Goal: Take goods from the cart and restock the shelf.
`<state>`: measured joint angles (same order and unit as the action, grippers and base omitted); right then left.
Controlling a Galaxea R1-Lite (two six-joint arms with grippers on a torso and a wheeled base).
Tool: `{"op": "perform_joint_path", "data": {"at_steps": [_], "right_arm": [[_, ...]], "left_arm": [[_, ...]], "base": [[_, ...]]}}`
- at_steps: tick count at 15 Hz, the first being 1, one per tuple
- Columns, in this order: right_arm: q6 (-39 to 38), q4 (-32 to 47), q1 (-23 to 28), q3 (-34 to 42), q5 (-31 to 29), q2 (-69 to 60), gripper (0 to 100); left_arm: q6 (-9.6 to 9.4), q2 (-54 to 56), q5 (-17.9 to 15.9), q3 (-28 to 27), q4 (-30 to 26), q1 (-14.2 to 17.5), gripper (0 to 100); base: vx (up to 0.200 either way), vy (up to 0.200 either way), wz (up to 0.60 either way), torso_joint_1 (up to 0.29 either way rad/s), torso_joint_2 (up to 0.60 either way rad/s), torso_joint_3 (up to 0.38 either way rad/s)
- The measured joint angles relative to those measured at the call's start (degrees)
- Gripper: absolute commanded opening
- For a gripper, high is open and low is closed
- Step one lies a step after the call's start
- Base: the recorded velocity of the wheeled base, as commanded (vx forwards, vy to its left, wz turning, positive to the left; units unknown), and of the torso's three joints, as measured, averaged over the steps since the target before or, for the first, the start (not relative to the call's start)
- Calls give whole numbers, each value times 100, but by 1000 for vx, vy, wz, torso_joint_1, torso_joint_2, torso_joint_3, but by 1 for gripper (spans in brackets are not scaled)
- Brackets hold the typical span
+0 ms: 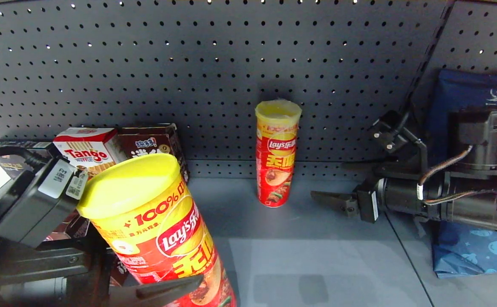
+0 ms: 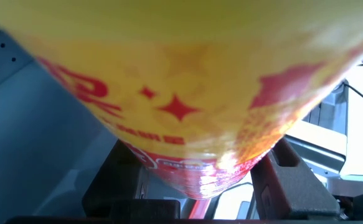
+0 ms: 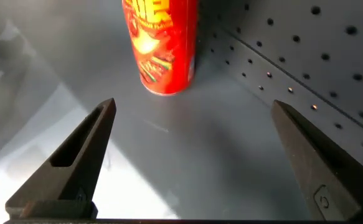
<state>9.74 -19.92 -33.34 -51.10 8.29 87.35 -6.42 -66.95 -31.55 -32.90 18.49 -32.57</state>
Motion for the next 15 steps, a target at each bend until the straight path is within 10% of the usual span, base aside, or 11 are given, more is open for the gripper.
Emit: {"op": "perform_joint_path", "data": {"at_steps": [15], "right_arm": [[118, -586, 10, -1072, 534, 1451, 100]], "left_arm": [[55, -55, -22, -177, 0, 105, 0]], "base": [[0, 0, 0, 0, 0, 0]]}}
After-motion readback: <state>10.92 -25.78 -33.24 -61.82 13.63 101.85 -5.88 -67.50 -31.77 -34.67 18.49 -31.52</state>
